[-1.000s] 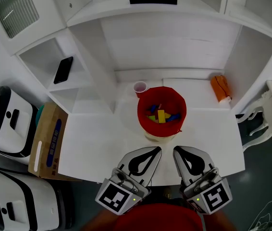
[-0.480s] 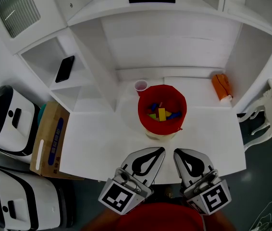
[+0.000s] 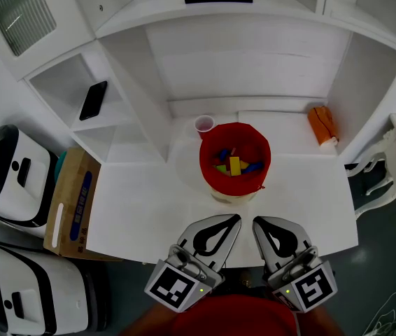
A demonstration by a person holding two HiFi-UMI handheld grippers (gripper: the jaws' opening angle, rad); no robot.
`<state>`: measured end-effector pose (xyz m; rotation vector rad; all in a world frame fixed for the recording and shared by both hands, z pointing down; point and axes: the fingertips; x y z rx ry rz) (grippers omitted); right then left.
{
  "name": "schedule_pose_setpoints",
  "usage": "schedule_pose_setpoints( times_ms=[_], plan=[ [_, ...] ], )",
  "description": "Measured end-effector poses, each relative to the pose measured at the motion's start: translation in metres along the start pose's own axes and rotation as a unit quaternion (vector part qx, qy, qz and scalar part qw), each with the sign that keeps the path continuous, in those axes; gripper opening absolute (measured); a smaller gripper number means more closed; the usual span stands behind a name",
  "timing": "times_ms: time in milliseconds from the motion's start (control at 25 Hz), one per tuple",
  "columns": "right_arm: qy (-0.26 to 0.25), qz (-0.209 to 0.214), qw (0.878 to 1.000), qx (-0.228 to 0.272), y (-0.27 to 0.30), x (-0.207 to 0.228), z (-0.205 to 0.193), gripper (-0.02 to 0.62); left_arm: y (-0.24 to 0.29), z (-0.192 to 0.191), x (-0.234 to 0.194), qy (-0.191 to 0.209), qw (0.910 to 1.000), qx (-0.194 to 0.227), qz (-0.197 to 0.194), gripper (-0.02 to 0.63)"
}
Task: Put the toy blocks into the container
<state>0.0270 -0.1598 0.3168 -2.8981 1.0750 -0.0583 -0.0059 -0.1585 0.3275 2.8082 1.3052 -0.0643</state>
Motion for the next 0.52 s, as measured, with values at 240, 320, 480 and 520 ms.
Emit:
schedule_pose_setpoints(
  times_ms=[240,320,480,520],
  plan=[
    [0.003,0.001,1.000,0.002,-0.0003,0.0007,0.0011,0.005,0.0002,0.0004,-0.0011,0.000,1.0000,0.002,0.004,0.011],
    [0.005,0.002,1.000,0.001,-0.0005,0.0007,0.0005,0.005,0.0001,-0.0002,-0.0006,-0.001,1.0000,0.000,0.004,0.010],
    [0.007,0.002,1.000,0.001,-0.0010,0.0023,0.0006,0.005,0.0013,0.0002,-0.0008,0.000,1.0000,0.002,0.006,0.010],
    [0.008,0.002,1.000,0.000,-0.0012,0.0027,0.0006,0.005,0.0017,0.0003,-0.0008,0.000,1.0000,0.002,0.006,0.011]
  ],
)
Point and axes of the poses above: the fingertips, and each gripper's own axes: y forward along the fingers, x to its right, z out of its top
